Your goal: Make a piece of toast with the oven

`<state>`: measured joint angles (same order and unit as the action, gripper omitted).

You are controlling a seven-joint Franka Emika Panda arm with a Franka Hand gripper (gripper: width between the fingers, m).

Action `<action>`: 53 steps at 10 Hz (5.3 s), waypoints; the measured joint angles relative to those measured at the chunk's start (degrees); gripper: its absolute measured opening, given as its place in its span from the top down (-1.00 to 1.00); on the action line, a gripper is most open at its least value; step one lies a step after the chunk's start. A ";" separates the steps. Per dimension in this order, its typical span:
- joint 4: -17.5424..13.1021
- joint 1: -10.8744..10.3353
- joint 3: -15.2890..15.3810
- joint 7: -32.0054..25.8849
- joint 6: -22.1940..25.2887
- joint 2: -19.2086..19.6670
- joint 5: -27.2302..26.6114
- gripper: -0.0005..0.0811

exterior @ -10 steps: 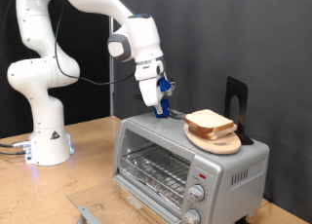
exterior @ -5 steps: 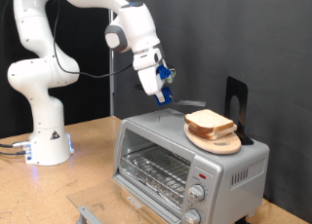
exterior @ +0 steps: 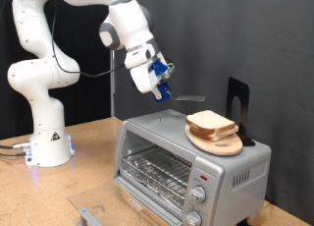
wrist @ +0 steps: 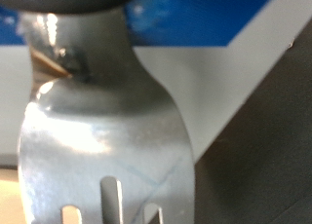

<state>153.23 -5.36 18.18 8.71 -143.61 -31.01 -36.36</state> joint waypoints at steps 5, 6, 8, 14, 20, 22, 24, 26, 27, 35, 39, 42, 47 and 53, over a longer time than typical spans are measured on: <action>3.26 2.18 -10.19 -4.33 8.71 -7.73 0.88 0.05; 3.50 3.44 -12.03 -5.35 11.64 -8.80 2.19 0.05; 4.01 5.45 -15.01 -7.66 16.32 -10.48 4.49 0.05; 2.82 7.20 -15.96 -9.91 14.94 -9.59 7.05 0.05; -7.57 9.65 -16.72 -13.72 21.15 4.19 16.69 0.05; -5.93 8.87 -17.20 -21.67 18.75 3.12 14.81 0.05; -5.38 8.71 -17.90 -27.12 16.20 3.48 14.61 0.05; -6.03 9.17 -17.91 -27.28 12.82 5.65 14.78 0.05; -6.79 9.41 -17.91 -27.12 11.48 7.23 14.77 0.05; -14.07 9.27 -16.46 -25.64 9.43 17.37 13.53 0.05; -16.41 9.12 -14.37 -23.71 8.91 20.04 13.25 0.05; -17.43 8.97 -13.06 -23.67 8.77 20.59 12.15 0.05; -18.07 8.89 -12.03 -23.10 8.77 20.58 11.62 0.05; -18.74 8.88 -11.14 -21.85 9.35 20.61 11.72 0.05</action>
<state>134.49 3.52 7.05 -13.14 -134.26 -10.40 -24.64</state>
